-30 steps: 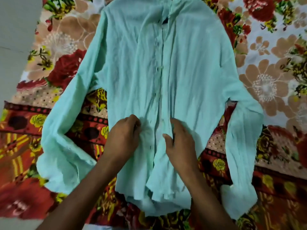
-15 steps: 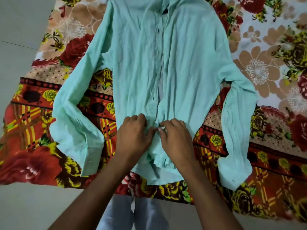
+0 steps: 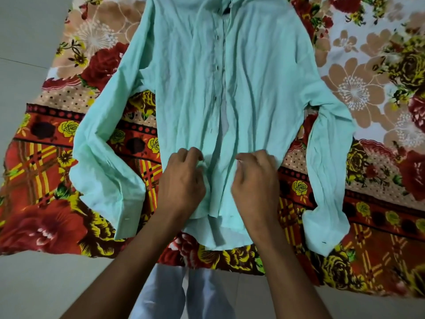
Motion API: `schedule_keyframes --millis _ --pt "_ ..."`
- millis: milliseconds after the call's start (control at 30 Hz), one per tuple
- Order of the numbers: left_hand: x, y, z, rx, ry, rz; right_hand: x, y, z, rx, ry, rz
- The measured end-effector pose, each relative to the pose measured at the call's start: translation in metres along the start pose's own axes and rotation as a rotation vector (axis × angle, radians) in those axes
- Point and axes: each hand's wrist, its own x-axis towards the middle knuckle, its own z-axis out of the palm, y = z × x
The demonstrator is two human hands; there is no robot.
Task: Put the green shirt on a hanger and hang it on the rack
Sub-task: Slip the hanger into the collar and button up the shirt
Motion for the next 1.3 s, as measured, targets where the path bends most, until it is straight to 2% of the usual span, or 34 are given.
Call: schedule_keyframes --millis 67,167,367,433,533,700,867,933,1000,1067,1167,1300 --pt "0.002 0.003 0.007 0.005 -0.007 0.019 0.003 -0.014 0.012 0.094 -0.092 -0.075" --pt "0.005 0.002 0.015 0.03 -0.022 -0.051 0.005 -0.013 0.033 0.065 -0.208 0.018" --pt "0.007 0.002 0.015 0.062 0.026 -0.035 0.0 0.005 0.037 0.41 -0.059 0.184" --pt "0.005 0.002 0.013 0.017 0.064 -0.058 -0.005 0.011 0.033 0.491 -0.096 0.228" --pt "0.003 0.0 0.012 0.003 0.044 -0.108 -0.008 0.017 0.036 0.349 -0.22 0.198" --pt "0.01 0.017 0.012 0.071 0.079 -0.084 0.005 0.0 0.036 0.051 -0.169 0.188" --pt "0.02 0.016 0.016 0.108 -0.022 -0.089 0.011 -0.012 0.037 0.007 -0.144 0.194" --pt "0.019 0.012 0.01 0.026 0.006 -0.126 0.01 -0.012 0.035 0.014 -0.113 0.166" --pt "0.017 0.008 0.002 -0.163 0.036 -0.22 0.005 -0.012 0.033 0.077 -0.061 0.146" --pt "0.014 0.004 -0.005 -0.357 0.022 -0.345 0.0 -0.014 0.031 0.233 -0.008 0.16" --pt "0.006 0.002 -0.008 -0.545 0.023 -0.438 -0.004 -0.018 0.031 0.462 0.038 0.203" --pt "0.0 0.011 -0.007 -0.875 -0.047 -0.542 -0.004 -0.021 0.033 0.679 0.003 0.277"
